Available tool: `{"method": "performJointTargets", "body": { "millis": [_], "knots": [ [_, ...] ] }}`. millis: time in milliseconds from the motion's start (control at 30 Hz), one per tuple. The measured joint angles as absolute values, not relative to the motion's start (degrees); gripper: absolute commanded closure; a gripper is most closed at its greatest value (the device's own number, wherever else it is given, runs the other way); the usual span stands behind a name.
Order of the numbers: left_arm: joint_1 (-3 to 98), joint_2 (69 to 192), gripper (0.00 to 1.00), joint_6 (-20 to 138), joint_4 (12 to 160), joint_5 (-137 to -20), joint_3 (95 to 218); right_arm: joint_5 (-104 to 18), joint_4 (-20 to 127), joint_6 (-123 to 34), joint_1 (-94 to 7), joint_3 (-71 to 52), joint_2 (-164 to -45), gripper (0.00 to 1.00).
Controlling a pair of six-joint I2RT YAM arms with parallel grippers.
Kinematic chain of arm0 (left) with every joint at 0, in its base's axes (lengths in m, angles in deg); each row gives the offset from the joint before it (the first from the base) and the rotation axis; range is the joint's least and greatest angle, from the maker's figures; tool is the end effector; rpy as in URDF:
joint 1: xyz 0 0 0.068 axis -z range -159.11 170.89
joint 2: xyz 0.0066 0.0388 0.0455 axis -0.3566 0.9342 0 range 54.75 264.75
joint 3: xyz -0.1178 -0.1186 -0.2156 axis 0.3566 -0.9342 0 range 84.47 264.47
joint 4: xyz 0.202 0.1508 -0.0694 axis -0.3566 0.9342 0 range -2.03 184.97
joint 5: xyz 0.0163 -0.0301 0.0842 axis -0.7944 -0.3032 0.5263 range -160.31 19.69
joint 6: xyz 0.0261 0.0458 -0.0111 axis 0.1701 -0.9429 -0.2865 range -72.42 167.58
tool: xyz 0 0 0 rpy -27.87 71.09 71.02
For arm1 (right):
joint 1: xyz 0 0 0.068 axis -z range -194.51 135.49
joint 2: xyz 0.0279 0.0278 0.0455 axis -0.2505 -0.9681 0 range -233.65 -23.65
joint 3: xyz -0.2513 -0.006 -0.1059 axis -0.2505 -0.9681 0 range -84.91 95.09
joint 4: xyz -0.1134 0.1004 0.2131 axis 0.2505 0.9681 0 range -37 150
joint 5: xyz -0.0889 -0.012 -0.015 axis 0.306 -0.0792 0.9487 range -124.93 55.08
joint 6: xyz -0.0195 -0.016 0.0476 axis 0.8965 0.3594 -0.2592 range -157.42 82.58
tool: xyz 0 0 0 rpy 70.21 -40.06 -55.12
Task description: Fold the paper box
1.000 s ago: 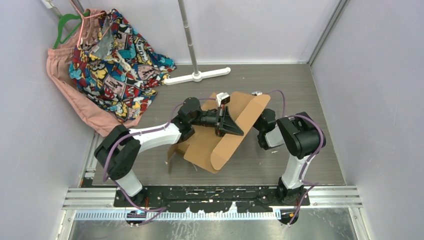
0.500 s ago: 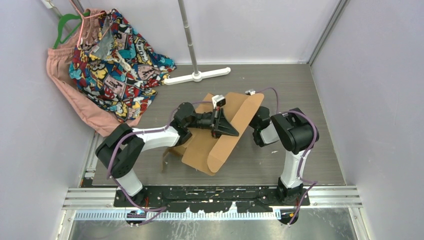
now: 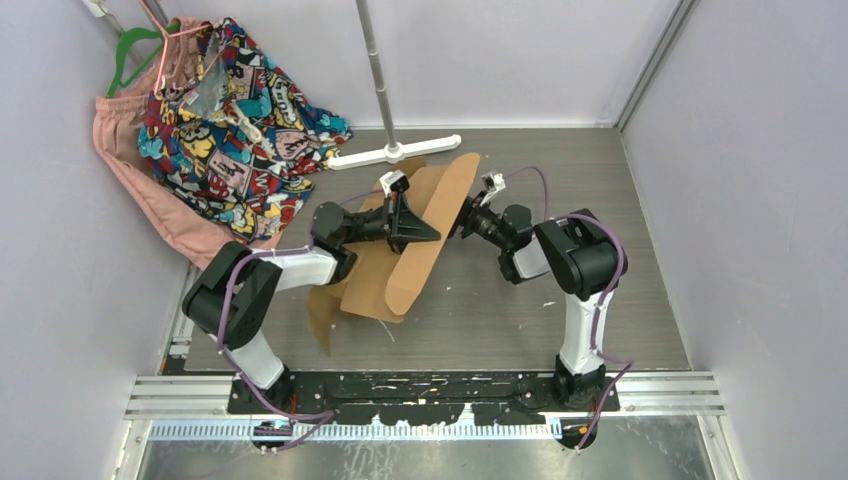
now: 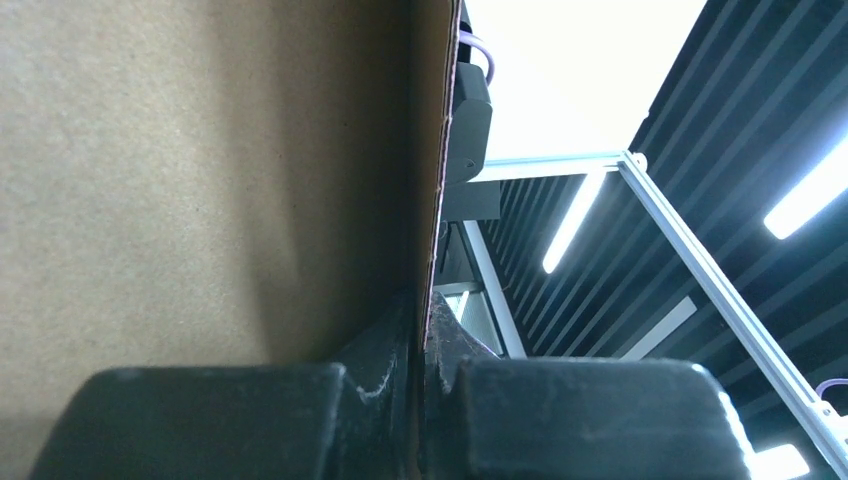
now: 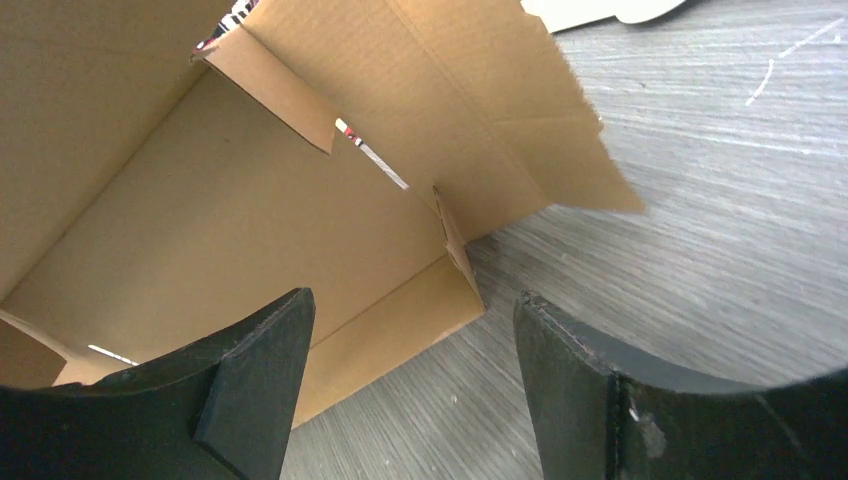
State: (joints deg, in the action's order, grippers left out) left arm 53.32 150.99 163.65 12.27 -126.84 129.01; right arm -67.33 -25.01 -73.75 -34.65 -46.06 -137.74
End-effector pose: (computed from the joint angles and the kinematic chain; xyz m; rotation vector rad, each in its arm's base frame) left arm 0.2652 -0.2036 0.2589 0.0730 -1.8977 2.3816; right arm 0.3241 0.1392 0.1380 -0.2557 1.6393 1.1945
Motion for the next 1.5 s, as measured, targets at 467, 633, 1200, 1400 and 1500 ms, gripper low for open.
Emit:
{"method": "performJointTargets", "body": {
  "millis": [467,633,1200,1400,1500],
  "knots": [
    [52.05,150.99,0.94,166.23,8.90,-127.85,128.11,-68.22,-25.08,-83.85,-33.56,-34.79,-145.58,0.26],
    [52.05,150.99,0.94,166.34,8.88,-128.04,127.59,-67.61,-24.97,-93.21,-30.34,-27.42,-149.60,0.30],
    [52.05,150.99,0.94,166.99,8.84,-128.46,127.45,-74.50,-16.12,-105.10,-29.01,-9.34,-160.25,0.30],
    [52.05,150.97,0.94,167.06,8.84,-128.48,127.48,-76.55,-14.17,-105.43,-30.04,-9.17,-161.30,0.46],
    [52.05,150.99,0.94,167.08,8.86,-128.50,127.52,-77.69,-14.15,-105.64,-30.45,-8.86,-161.30,0.50]
  ]
}}
